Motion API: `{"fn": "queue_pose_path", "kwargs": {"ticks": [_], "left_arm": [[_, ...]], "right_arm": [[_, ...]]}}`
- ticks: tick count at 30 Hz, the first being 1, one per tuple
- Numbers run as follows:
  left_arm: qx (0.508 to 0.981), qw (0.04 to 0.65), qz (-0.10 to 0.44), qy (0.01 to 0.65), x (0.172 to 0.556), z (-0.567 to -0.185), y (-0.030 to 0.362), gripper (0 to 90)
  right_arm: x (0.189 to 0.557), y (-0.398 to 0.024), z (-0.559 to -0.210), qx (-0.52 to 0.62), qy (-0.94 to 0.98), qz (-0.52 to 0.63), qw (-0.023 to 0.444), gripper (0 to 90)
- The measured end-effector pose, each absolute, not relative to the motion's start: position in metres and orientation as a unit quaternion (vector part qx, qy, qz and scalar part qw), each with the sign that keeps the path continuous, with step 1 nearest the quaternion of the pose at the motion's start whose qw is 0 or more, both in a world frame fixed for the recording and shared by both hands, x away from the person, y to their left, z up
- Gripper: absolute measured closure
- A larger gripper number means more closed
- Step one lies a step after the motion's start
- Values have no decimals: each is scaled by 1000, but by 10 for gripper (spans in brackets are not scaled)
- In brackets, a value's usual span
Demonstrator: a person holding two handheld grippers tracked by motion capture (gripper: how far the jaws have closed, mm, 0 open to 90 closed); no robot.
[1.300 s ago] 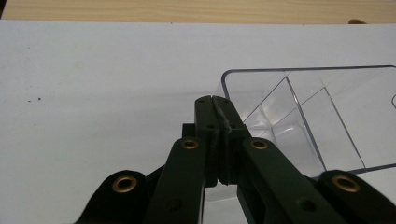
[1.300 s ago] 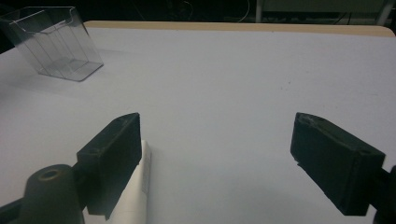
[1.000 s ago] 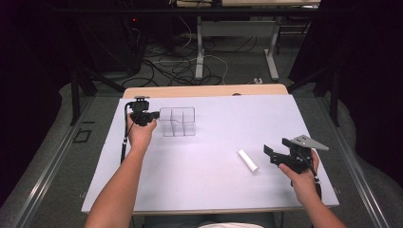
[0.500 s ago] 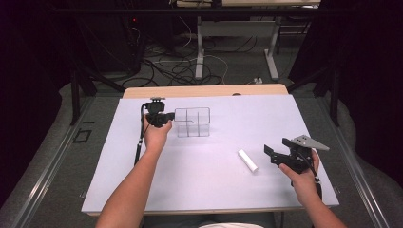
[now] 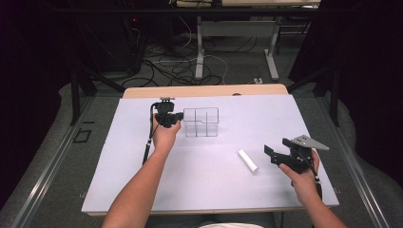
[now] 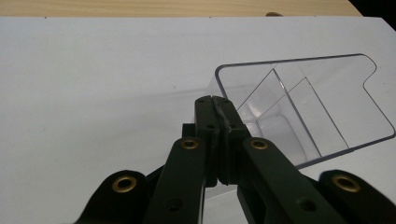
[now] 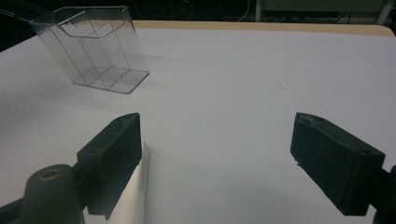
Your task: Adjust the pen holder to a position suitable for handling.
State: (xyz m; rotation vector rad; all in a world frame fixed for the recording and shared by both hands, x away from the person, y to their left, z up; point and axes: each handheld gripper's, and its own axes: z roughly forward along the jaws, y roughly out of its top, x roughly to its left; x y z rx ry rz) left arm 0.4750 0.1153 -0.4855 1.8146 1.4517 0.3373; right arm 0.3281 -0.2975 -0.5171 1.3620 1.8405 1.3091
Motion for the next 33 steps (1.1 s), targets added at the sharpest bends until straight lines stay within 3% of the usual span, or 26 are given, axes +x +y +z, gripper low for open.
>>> {"fn": "queue_pose_path", "kwargs": {"ticks": [15, 33], "left_arm": [[710, 413, 123, 557, 466, -475, 128, 811], [699, 482, 97, 518, 417, -475, 152, 652]], "right_arm": [[326, -294, -513, 489, 689, 467, 260, 229], [328, -279, -516, 479, 716, 448, 240, 282]]}}
